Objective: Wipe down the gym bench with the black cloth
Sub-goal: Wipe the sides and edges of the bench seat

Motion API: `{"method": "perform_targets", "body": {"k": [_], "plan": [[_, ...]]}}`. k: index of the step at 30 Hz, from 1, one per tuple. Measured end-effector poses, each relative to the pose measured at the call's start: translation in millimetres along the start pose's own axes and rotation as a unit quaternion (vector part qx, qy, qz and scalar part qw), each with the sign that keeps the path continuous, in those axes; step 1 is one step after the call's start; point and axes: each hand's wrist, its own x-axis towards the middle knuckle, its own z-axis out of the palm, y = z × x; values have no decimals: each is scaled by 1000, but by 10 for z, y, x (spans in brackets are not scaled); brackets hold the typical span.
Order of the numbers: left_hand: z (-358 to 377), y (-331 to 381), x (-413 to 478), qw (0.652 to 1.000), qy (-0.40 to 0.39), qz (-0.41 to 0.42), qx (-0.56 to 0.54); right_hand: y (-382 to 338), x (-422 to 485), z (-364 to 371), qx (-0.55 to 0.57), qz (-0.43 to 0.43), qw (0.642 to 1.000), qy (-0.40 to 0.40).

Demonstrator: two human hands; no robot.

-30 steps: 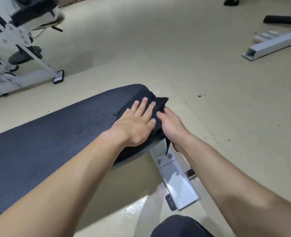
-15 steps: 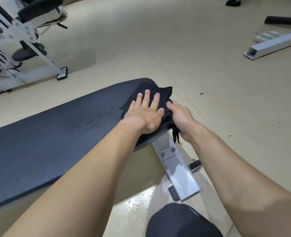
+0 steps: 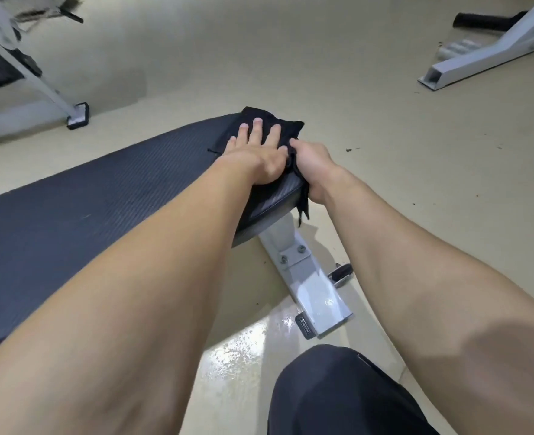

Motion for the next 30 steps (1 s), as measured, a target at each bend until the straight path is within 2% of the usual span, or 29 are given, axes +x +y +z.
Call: {"method": "perform_targets", "body": {"k": [2, 7, 13, 23, 30], "plan": [[11, 14, -34, 1000, 1, 9, 3, 7, -59, 6, 19, 14, 1000, 18], [109, -207, -450, 997, -12, 68, 17, 278, -297, 171, 117, -30, 989, 82], [225, -701, -972, 993, -8, 105, 43, 553, -847, 890, 134, -57, 965, 220], [271, -1927, -1623, 992, -45, 106, 48, 890, -1561, 2142, 175, -39, 961, 211], [361, -2560, -1982, 995, -43, 82, 30, 1096, -1886, 2705, 135, -23, 977, 165]]}}
